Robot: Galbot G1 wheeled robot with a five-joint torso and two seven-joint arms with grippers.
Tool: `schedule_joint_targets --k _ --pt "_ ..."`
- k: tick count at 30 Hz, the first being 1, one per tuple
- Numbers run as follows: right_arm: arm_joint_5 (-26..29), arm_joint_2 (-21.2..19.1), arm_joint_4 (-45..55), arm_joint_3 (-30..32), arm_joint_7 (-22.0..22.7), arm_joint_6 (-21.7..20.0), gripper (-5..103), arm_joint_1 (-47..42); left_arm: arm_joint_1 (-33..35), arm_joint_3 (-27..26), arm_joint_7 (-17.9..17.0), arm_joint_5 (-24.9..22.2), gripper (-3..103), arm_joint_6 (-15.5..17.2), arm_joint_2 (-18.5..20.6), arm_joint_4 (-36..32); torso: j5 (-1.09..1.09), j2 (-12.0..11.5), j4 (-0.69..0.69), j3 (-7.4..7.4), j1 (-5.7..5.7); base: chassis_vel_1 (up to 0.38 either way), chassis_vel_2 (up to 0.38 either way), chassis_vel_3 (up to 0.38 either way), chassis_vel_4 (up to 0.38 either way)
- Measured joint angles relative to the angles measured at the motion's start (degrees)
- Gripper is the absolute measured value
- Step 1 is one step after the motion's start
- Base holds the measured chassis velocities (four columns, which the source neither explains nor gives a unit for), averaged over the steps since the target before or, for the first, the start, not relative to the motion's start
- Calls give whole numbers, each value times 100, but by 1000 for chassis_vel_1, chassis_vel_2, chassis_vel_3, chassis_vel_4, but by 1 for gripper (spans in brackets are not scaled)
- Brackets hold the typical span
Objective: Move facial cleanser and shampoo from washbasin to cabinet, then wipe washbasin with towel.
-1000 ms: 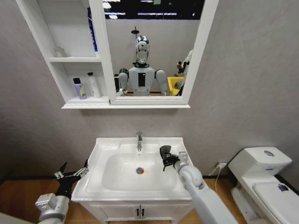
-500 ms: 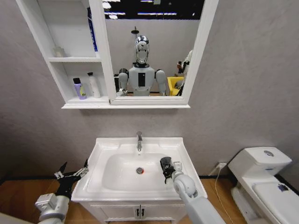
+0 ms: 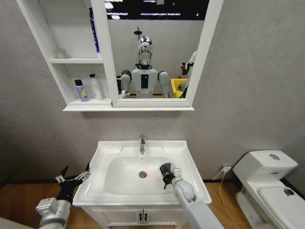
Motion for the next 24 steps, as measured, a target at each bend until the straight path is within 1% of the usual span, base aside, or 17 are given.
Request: schedule_joint_targets --k 5,7,11,14,19,22,24 --pt "-130 111 -235 -66 -135 168 4 83 0 0 0 0 100 0 0 0 0 0 0 0 0 0 0 0 0" --pt "-295 227 -444 -115 -252 311 4 133 0 0 0 0 100 0 0 0 0 0 0 0 0 0 0 0 0" --pt "-462 324 -613 -144 -379 423 4 172 0 0 0 0 100 0 0 0 0 0 0 0 0 0 0 0 0" --pt "-655 491 -916 -193 -639 636 4 293 0 0 0 0 100 0 0 0 0 0 0 0 0 0 0 0 0" --pt "-592 619 -1108 -242 -726 676 4 457 0 0 0 0 100 0 0 0 0 0 0 1 0 0 0 0 0" --pt "-427 704 -1215 -288 -727 660 4 568 0 0 0 0 100 0 0 0 0 0 0 1 0 0 0 0 0" --pt "-140 834 -1385 -334 -720 577 4 723 0 0 0 0 100 0 0 0 0 0 0 1 1 0 0 0 0"
